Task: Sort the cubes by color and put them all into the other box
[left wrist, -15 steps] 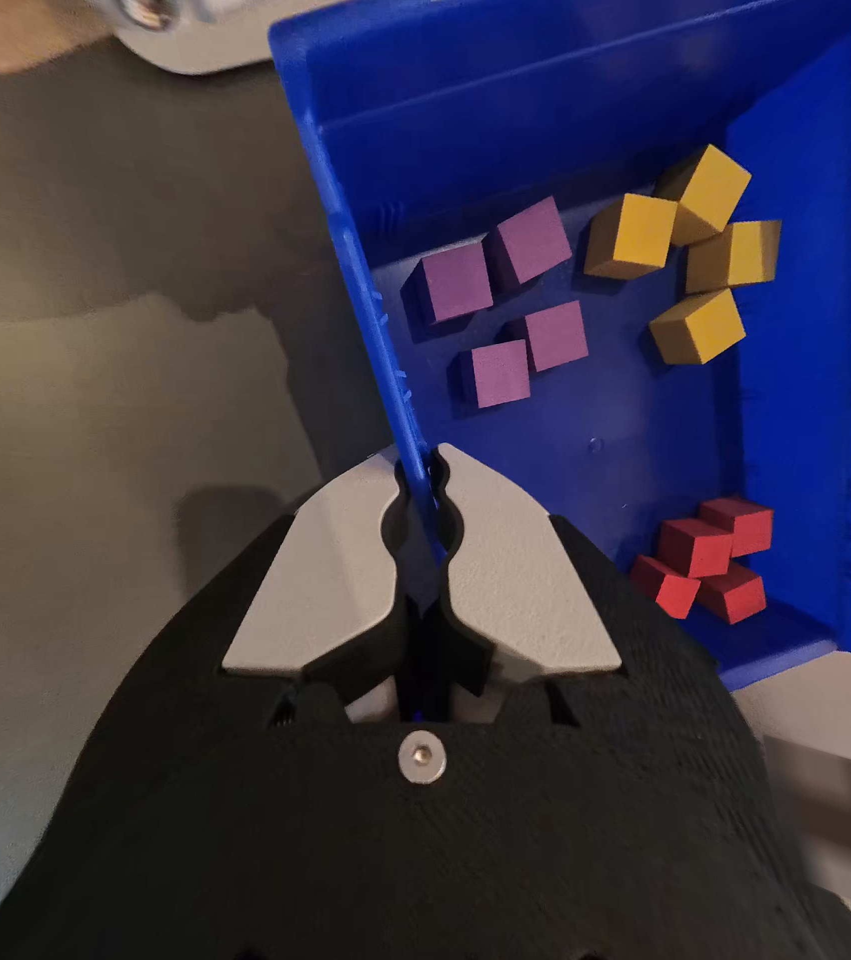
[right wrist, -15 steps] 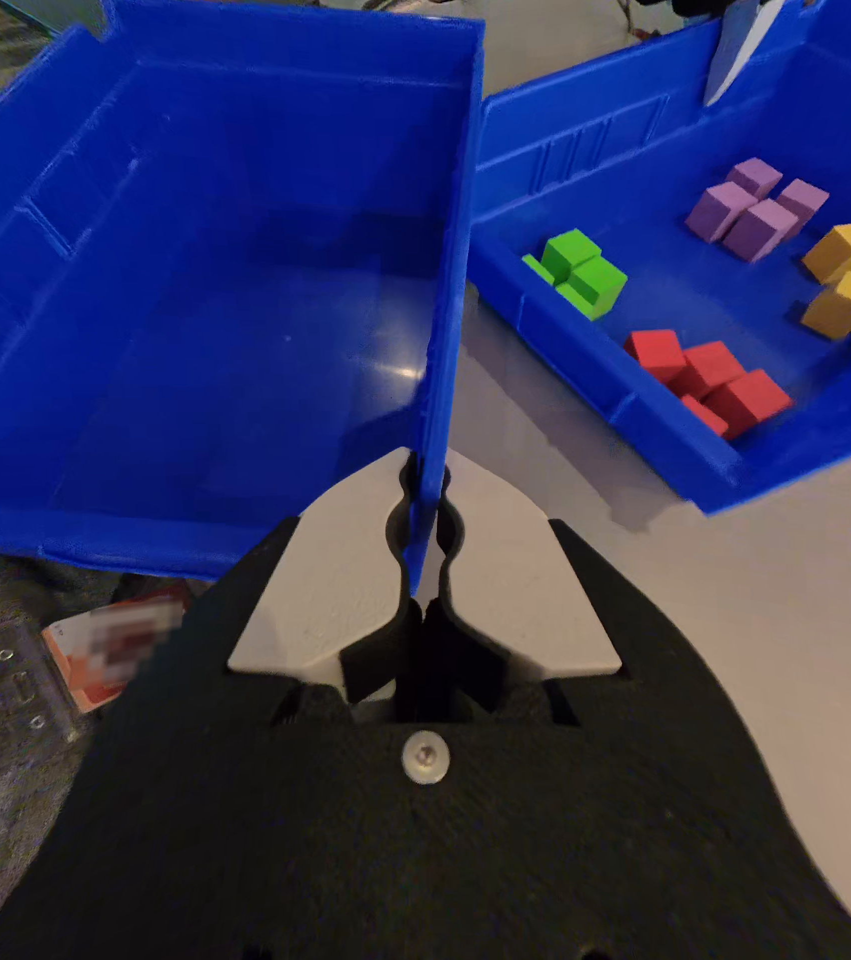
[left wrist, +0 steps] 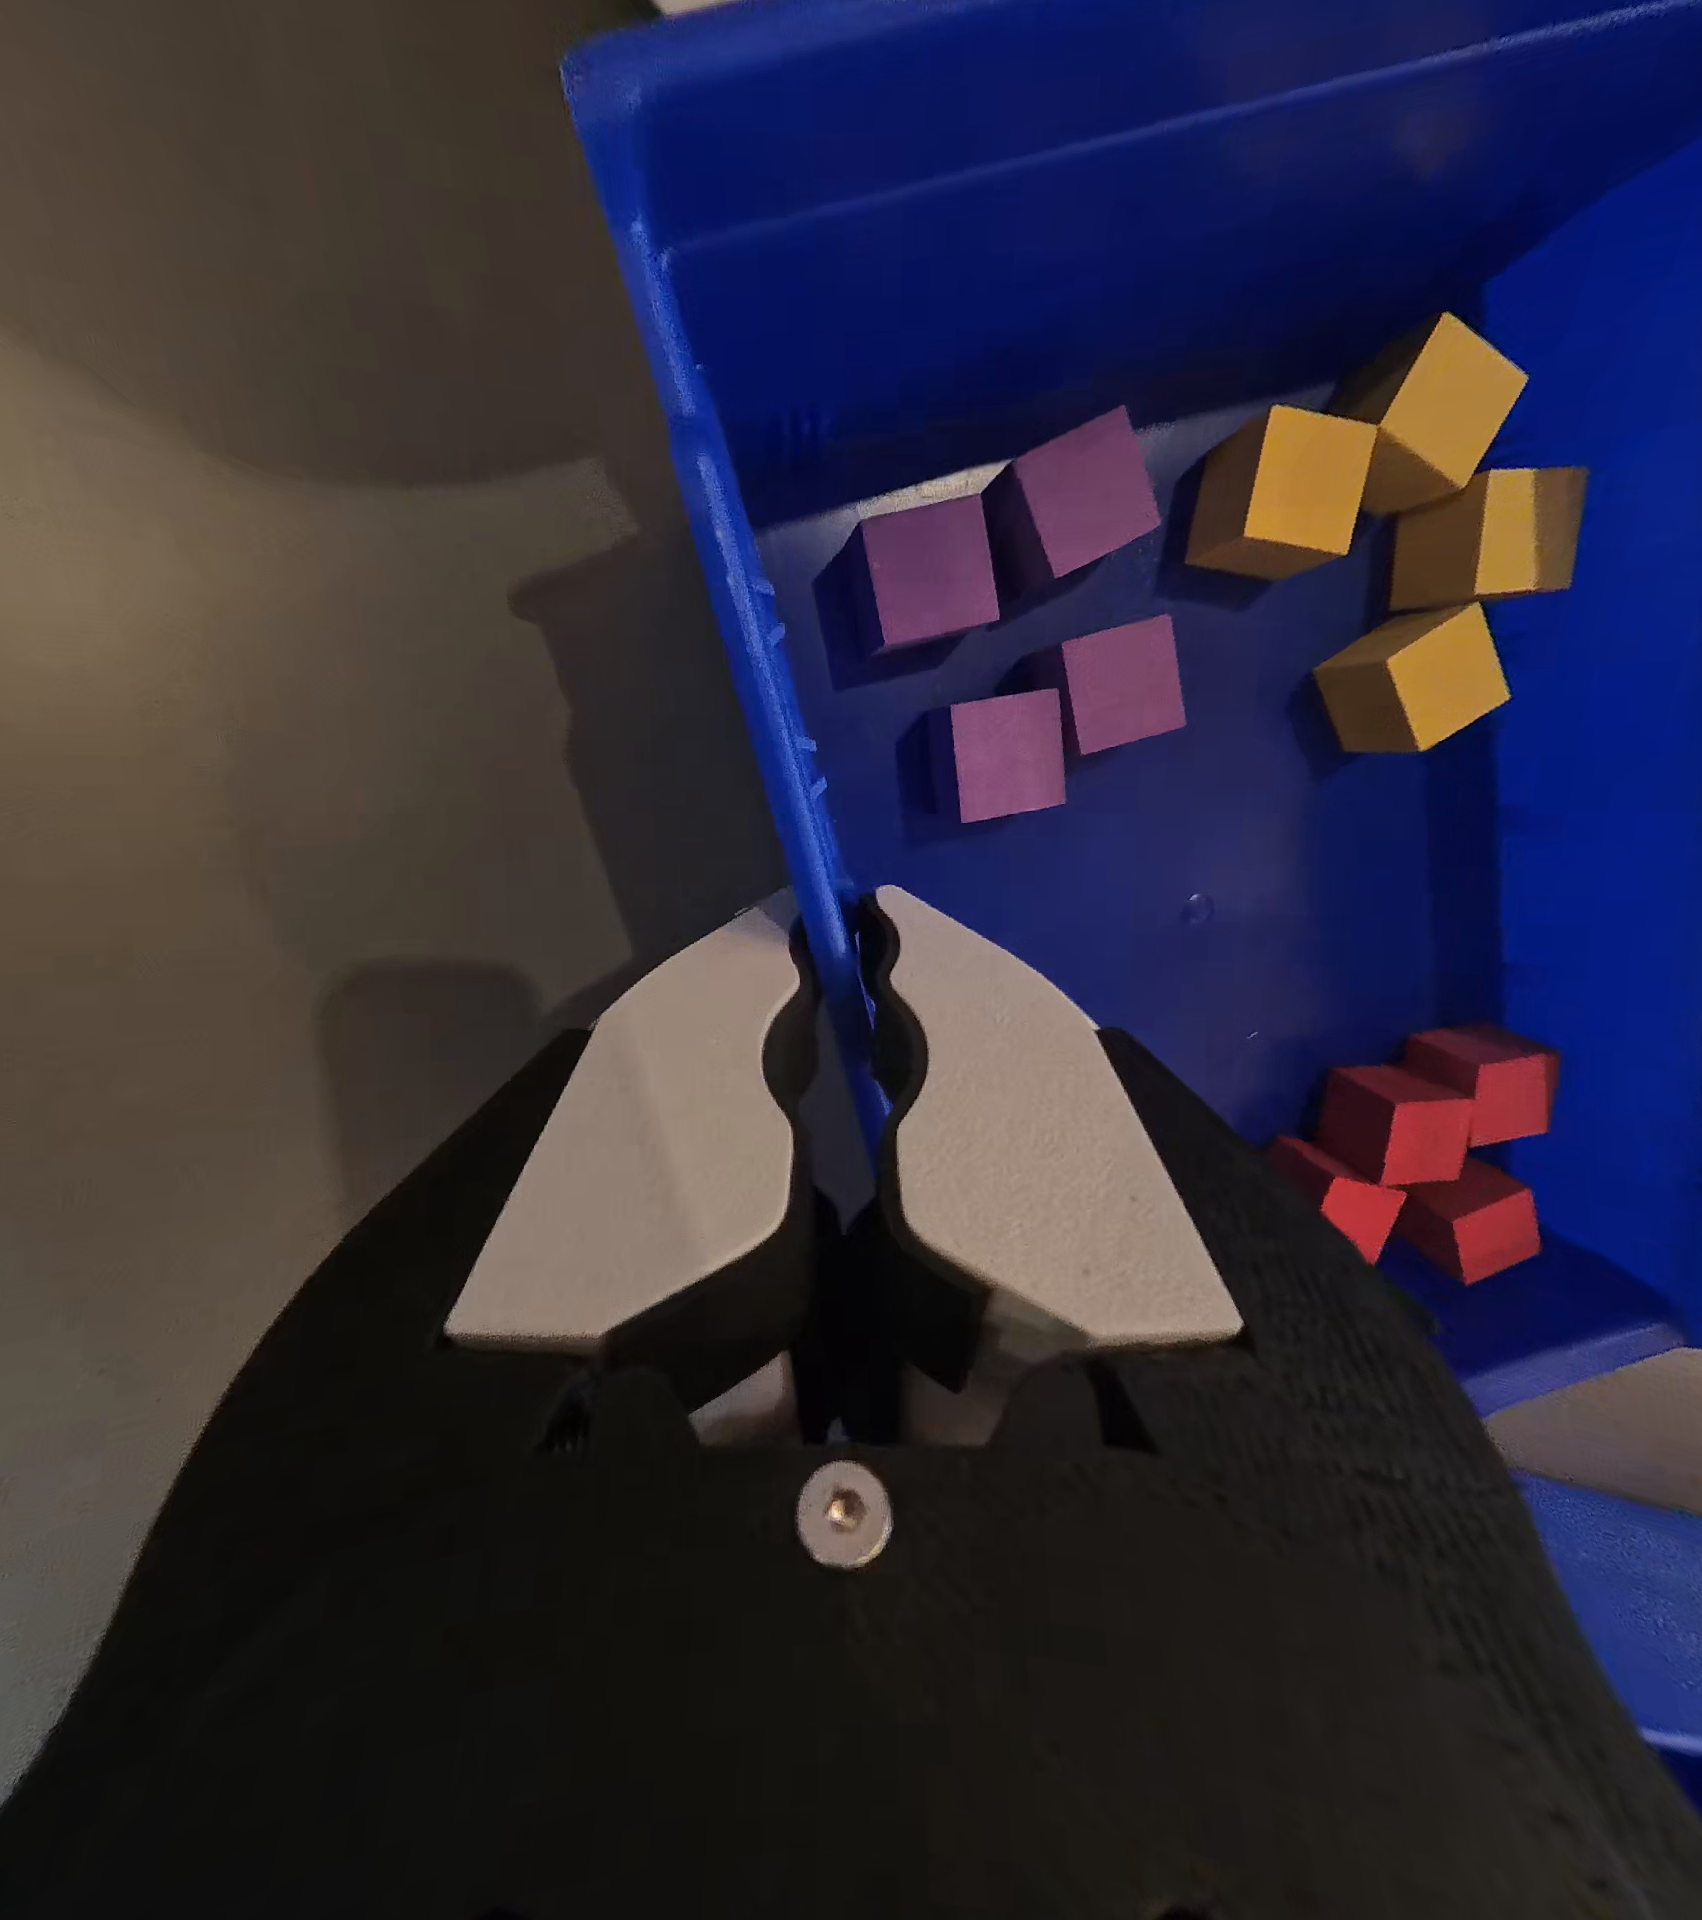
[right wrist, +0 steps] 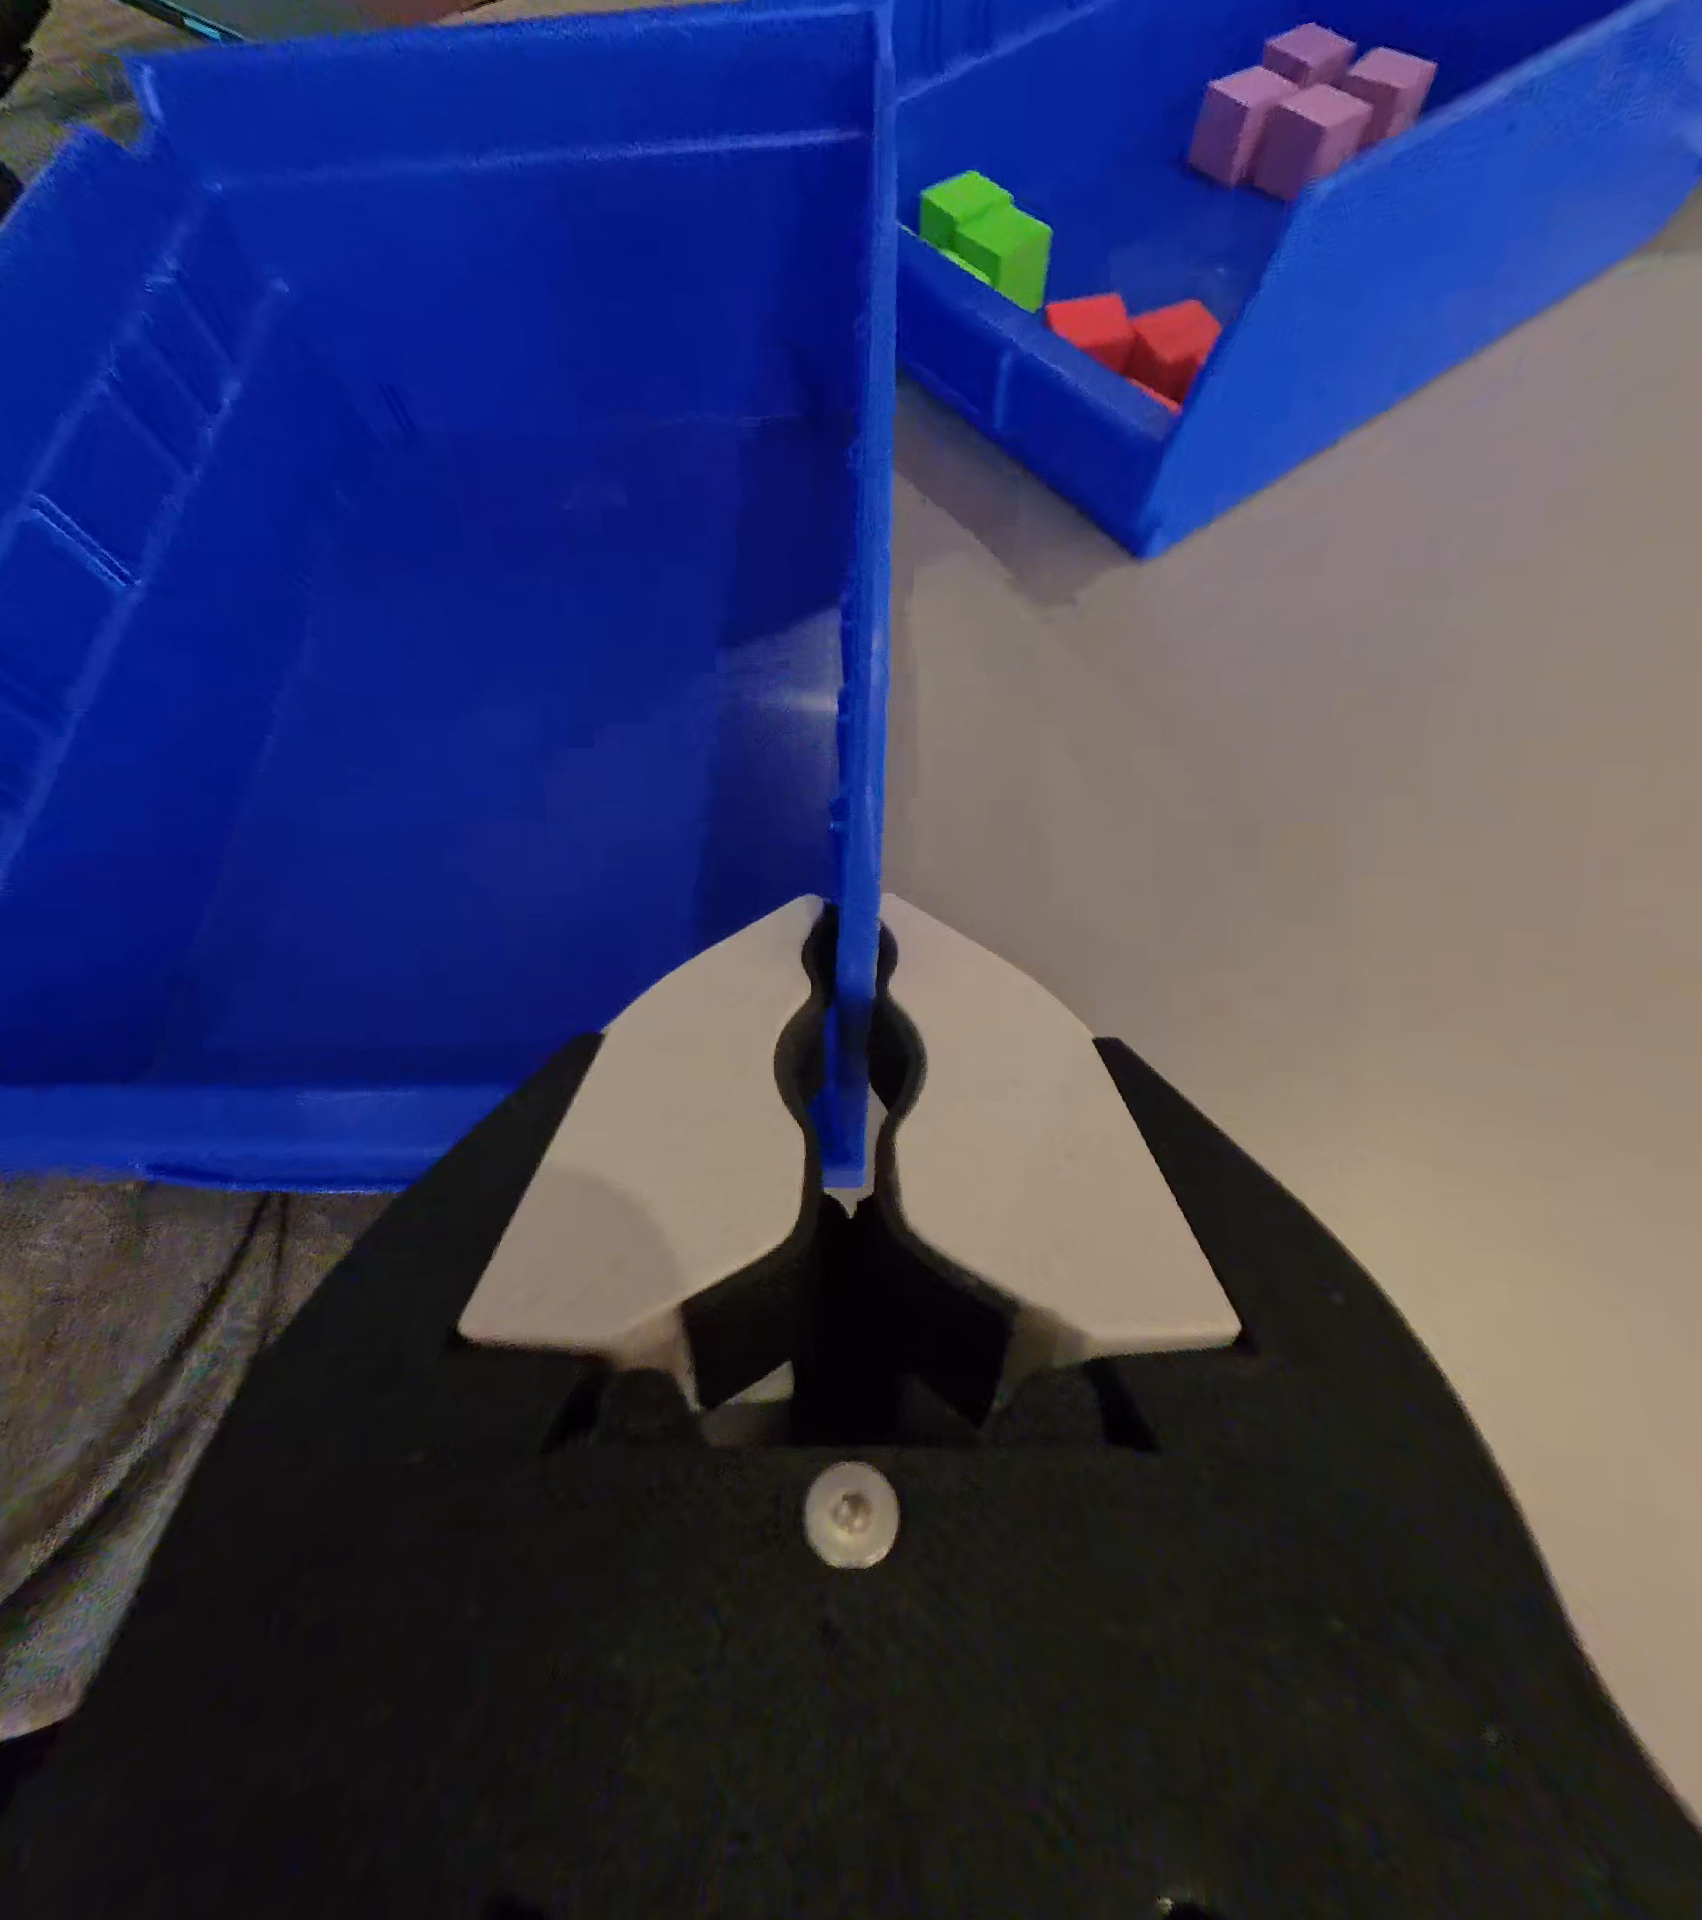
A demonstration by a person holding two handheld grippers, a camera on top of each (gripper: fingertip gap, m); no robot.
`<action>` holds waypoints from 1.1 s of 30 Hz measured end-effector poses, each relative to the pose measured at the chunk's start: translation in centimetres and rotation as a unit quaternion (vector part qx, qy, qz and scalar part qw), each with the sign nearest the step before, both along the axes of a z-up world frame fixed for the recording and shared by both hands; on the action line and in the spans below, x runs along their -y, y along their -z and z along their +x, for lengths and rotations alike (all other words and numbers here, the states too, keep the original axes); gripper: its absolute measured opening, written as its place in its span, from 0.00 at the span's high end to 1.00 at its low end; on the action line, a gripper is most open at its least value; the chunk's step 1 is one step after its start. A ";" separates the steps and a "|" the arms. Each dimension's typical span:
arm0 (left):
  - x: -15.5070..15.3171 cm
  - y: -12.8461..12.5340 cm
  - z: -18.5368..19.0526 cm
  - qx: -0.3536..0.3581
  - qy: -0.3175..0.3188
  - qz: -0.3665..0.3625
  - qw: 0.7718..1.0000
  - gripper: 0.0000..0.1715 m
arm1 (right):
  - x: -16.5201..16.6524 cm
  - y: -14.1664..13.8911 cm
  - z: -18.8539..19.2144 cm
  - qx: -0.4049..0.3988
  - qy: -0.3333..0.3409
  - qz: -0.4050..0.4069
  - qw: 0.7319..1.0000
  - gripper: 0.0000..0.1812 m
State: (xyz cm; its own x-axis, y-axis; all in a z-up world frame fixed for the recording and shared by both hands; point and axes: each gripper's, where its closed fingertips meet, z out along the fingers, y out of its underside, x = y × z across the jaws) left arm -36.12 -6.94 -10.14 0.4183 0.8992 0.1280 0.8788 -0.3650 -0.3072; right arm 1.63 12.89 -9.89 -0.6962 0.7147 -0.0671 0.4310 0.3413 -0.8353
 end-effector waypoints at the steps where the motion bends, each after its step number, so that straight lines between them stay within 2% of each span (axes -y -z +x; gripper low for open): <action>1: 0.5 0.0 0.0 -0.001 -0.002 -0.001 1.000 0.96 | -0.7 0.0 0.3 0.000 0.004 0.001 1.000 0.98; 13: 6.4 0.0 0.6 -0.022 -0.014 -0.001 1.000 0.95 | -8.0 0.2 4.3 0.002 0.055 0.007 0.998 0.98; 21: 9.8 0.0 1.8 -0.023 0.001 -0.014 1.000 0.96 | -11.5 0.0 4.8 0.002 0.094 0.008 0.996 0.98; 28: 13.2 -0.1 2.5 -0.024 0.015 -0.031 0.999 0.95 | -15.0 0.0 4.7 0.001 0.170 0.003 0.985 0.98; 33: 14.5 -0.1 3.7 -0.032 0.040 -0.041 0.998 0.95 | -16.0 0.1 3.7 -0.003 0.261 -0.012 0.965 0.99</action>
State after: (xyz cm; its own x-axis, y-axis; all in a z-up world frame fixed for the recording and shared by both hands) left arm -32.38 -21.43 -10.07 0.4939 0.8691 0.0265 0.8256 -0.4592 -0.3279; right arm 5.33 28.92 -10.02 -0.2413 0.9667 -0.0857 0.5350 0.0588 -0.8428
